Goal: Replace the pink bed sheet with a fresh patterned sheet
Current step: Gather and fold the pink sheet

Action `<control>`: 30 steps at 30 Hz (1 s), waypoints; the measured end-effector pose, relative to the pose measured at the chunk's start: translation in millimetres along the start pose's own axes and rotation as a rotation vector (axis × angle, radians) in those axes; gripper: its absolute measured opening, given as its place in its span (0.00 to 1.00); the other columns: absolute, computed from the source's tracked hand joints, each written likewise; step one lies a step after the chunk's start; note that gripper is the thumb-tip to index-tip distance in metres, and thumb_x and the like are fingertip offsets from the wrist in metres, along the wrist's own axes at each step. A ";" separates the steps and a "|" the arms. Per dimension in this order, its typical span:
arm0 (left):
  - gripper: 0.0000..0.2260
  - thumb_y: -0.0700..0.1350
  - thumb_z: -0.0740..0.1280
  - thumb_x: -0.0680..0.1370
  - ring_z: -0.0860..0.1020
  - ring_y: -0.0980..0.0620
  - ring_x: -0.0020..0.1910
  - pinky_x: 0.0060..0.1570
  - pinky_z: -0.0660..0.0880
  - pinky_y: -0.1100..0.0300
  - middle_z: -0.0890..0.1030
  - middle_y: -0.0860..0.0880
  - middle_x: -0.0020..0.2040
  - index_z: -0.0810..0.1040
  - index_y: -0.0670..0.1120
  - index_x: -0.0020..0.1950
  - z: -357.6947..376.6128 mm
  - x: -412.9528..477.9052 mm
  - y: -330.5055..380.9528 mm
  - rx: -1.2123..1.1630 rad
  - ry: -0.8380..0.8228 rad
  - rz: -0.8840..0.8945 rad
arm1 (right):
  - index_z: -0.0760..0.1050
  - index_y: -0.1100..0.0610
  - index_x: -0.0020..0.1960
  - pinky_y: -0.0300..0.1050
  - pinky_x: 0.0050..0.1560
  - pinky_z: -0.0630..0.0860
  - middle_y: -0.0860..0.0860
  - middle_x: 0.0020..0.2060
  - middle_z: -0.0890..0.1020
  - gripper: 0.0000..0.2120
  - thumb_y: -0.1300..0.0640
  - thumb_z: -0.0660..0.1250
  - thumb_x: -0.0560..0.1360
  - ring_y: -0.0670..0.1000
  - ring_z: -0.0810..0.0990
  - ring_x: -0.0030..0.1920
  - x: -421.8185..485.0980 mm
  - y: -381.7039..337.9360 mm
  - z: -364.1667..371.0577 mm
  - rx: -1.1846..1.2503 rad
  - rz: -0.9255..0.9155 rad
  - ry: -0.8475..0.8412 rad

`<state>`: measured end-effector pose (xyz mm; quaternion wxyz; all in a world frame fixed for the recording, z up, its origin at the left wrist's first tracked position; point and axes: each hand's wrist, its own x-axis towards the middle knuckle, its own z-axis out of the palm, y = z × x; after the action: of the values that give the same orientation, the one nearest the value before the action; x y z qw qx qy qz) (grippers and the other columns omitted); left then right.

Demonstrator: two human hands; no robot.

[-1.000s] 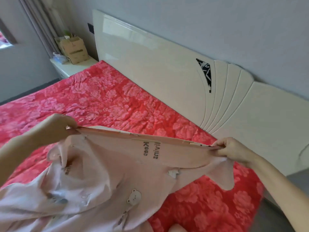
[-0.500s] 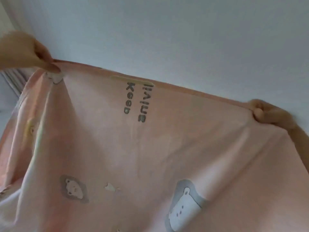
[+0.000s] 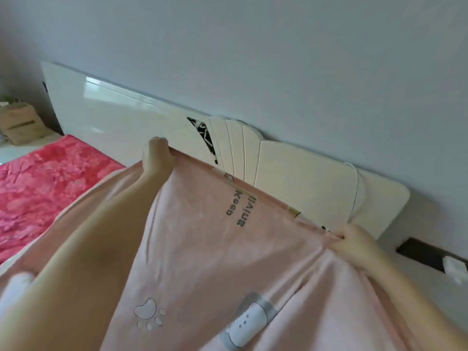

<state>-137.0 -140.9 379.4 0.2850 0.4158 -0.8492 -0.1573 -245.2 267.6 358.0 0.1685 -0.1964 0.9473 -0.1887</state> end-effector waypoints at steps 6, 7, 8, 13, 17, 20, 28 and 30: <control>0.11 0.37 0.67 0.74 0.77 0.39 0.56 0.53 0.69 0.54 0.80 0.36 0.54 0.80 0.35 0.55 172.1 -71.6 -41.0 -0.017 -0.283 -0.289 | 0.71 0.55 0.38 0.44 0.38 0.65 0.54 0.39 0.80 0.11 0.56 0.59 0.79 0.57 0.78 0.44 112.2 72.4 136.3 -0.201 -0.116 0.003; 0.13 0.37 0.66 0.75 0.76 0.40 0.58 0.55 0.69 0.55 0.79 0.37 0.57 0.78 0.35 0.58 186.0 -87.9 -51.3 -0.019 -0.327 -0.294 | 0.73 0.56 0.41 0.45 0.41 0.68 0.56 0.44 0.81 0.09 0.59 0.59 0.78 0.59 0.79 0.48 127.6 78.4 155.5 -0.231 -0.119 0.004; 0.13 0.35 0.65 0.75 0.76 0.41 0.59 0.55 0.68 0.55 0.79 0.38 0.59 0.78 0.36 0.60 190.7 -107.9 -57.3 -0.009 -0.361 -0.291 | 0.76 0.58 0.45 0.46 0.44 0.71 0.57 0.49 0.82 0.08 0.61 0.58 0.78 0.59 0.79 0.52 139.6 84.7 168.7 -0.291 -0.114 0.004; 0.10 0.33 0.61 0.73 0.79 0.40 0.46 0.45 0.72 0.51 0.82 0.42 0.47 0.82 0.38 0.45 179.3 -260.4 -115.5 0.010 -0.361 -0.379 | 0.75 0.58 0.59 0.46 0.52 0.74 0.56 0.56 0.80 0.14 0.64 0.54 0.78 0.58 0.78 0.58 173.4 118.7 219.7 -0.495 -0.013 -0.114; 0.06 0.33 0.66 0.73 0.79 0.39 0.47 0.46 0.72 0.51 0.82 0.40 0.46 0.82 0.39 0.47 143.5 -419.8 -171.1 0.073 -0.204 -0.869 | 0.72 0.58 0.59 0.51 0.53 0.69 0.58 0.52 0.80 0.15 0.64 0.63 0.73 0.61 0.77 0.52 173.9 132.2 244.5 -0.661 -0.131 0.085; 0.05 0.37 0.67 0.72 0.79 0.40 0.43 0.44 0.71 0.51 0.82 0.37 0.41 0.81 0.37 0.45 129.1 -528.1 -187.6 -0.009 -0.138 -1.357 | 0.78 0.63 0.54 0.54 0.46 0.69 0.62 0.45 0.81 0.17 0.67 0.71 0.65 0.64 0.78 0.44 123.1 126.8 271.1 -0.439 -0.405 0.232; 0.28 0.56 0.70 0.72 0.74 0.34 0.54 0.50 0.72 0.46 0.75 0.33 0.53 0.72 0.33 0.56 138.0 -633.9 -187.1 0.214 -0.239 -1.617 | 0.77 0.66 0.53 0.53 0.51 0.78 0.57 0.43 0.80 0.14 0.55 0.68 0.76 0.57 0.80 0.46 -50.3 126.5 380.5 0.503 0.532 -0.646; 0.34 0.61 0.71 0.69 0.73 0.35 0.55 0.46 0.73 0.45 0.72 0.33 0.54 0.69 0.34 0.58 138.8 -639.4 -191.3 0.306 -0.297 -1.525 | 0.70 0.66 0.63 0.54 0.63 0.73 0.62 0.54 0.75 0.22 0.55 0.69 0.75 0.60 0.75 0.60 -65.8 119.9 405.4 0.860 0.832 -0.734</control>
<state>210.1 256.4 -52.3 -0.0779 0.8923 -0.3715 -0.2445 -65.7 280.3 -30.2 0.5984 0.2153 0.6670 -0.3882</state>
